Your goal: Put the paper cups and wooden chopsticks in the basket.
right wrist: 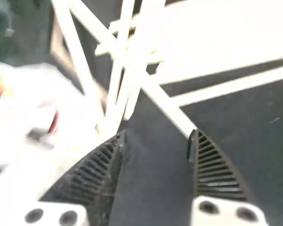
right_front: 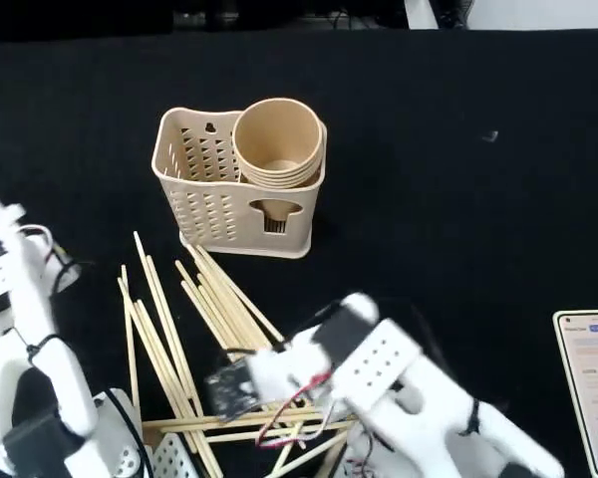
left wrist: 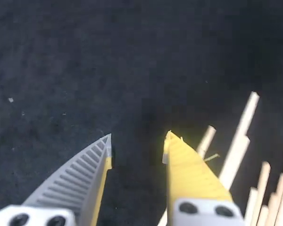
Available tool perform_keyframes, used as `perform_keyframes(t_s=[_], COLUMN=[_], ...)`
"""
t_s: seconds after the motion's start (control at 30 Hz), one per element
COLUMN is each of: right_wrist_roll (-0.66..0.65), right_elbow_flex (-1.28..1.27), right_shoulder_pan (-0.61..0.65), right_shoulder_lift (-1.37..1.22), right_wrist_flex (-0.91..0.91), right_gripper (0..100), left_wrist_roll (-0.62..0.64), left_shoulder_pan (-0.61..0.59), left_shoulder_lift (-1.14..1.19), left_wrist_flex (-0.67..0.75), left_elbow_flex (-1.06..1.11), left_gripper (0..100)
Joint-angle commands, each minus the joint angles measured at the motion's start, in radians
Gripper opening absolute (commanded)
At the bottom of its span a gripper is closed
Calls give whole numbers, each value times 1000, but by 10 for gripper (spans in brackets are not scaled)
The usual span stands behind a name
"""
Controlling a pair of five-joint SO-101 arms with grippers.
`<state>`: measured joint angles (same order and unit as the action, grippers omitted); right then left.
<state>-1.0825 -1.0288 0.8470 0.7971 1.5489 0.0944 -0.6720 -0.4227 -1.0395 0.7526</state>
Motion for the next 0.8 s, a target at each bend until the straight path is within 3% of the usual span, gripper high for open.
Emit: perform_keyframes(t_s=[0.0, 0.1, 0.43, 0.57, 0.77], right_wrist_roll=[259, 381, 529, 532, 511], right_elbow_flex=[-15, -39, 28, 5, -12], right_shoulder_pan=[147, 261, 554, 529, 356], right_shoulder_lift=[-62, -111, -231, -292, -394], right_wrist_flex=[-167, -222, -212, -305, -431], right_gripper=[208, 208, 211, 209, 207], left_wrist_roll=[80, 149, 172, 172, 172], left_shoulder_pan=[-77, -124, -140, -142, -142], left_shoulder_lift=[5, 9, 6, 6, 6], left_wrist_flex=[20, 20, 21, 21, 21], left_elbow_flex=[-13, -13, -13, -15, -15], left_gripper=[181, 181, 181, 181, 181])
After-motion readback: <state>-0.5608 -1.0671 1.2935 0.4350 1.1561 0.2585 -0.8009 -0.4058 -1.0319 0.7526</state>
